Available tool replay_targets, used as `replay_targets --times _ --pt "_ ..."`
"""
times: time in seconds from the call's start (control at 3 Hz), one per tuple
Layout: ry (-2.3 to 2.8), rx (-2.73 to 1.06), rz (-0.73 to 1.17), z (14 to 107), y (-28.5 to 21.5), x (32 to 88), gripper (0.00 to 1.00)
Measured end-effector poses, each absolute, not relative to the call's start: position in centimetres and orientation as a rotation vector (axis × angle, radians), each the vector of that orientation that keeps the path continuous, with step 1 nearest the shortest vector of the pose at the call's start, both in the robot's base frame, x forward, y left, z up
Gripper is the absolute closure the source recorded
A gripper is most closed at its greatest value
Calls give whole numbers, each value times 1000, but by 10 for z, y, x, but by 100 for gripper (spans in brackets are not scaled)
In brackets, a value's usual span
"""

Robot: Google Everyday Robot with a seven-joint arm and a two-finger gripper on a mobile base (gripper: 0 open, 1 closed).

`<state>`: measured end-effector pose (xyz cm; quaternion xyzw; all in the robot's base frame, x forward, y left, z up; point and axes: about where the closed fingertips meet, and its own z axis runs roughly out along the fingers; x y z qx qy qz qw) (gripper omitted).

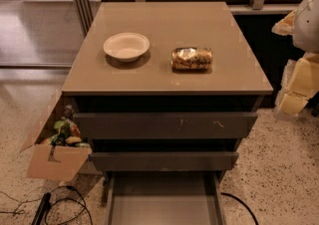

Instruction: Place orange can into bottom drawer

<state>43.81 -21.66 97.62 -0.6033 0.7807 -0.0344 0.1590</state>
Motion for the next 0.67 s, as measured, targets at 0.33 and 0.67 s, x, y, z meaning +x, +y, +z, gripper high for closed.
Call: replay_targets --times 0.33,0.67 --pt "2232 -1725 -98 976 -217 438 0" --pt "2211 -1738 -147 977 -217 447 0"
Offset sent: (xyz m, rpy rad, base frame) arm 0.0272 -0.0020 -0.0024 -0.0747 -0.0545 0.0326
